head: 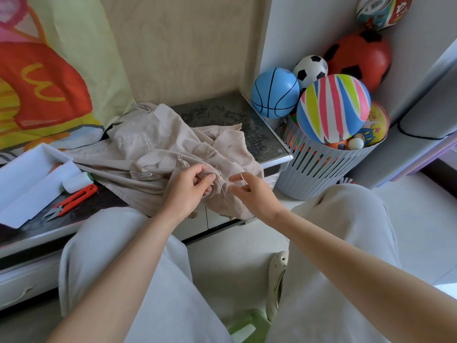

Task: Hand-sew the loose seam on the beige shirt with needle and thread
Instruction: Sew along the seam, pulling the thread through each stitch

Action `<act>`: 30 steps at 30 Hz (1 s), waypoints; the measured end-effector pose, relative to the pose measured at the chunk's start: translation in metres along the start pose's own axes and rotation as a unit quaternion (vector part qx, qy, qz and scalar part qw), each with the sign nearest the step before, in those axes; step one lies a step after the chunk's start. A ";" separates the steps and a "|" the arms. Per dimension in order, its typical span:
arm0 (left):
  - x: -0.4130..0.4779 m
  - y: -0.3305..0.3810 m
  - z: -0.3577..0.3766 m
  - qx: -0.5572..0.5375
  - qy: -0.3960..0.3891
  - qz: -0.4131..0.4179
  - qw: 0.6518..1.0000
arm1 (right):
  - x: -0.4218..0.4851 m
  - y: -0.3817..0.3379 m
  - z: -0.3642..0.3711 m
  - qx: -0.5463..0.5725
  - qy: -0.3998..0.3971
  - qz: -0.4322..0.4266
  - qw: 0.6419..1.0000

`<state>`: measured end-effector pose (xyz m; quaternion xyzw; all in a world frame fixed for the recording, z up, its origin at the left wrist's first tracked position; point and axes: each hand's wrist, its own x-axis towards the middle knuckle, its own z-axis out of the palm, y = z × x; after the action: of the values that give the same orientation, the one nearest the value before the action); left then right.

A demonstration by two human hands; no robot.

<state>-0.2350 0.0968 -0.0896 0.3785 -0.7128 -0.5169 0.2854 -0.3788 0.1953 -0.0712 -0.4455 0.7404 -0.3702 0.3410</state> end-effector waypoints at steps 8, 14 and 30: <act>-0.004 0.005 -0.003 -0.046 0.033 -0.040 0.998 | 0.008 -0.001 -0.001 -0.034 -0.014 0.007 0.999; -0.004 -0.006 0.004 0.010 0.004 -0.065 0.998 | 0.017 -0.008 -0.024 -0.127 0.000 -0.027 0.992; -0.005 0.007 0.004 -0.058 -0.002 -0.084 0.995 | 0.005 -0.015 0.017 -0.093 -0.010 -0.033 0.995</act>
<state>-0.2374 0.1047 -0.0840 0.4189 -0.6480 -0.5804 0.2603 -0.3600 0.1815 -0.0674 -0.5034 0.7528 -0.3065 0.2931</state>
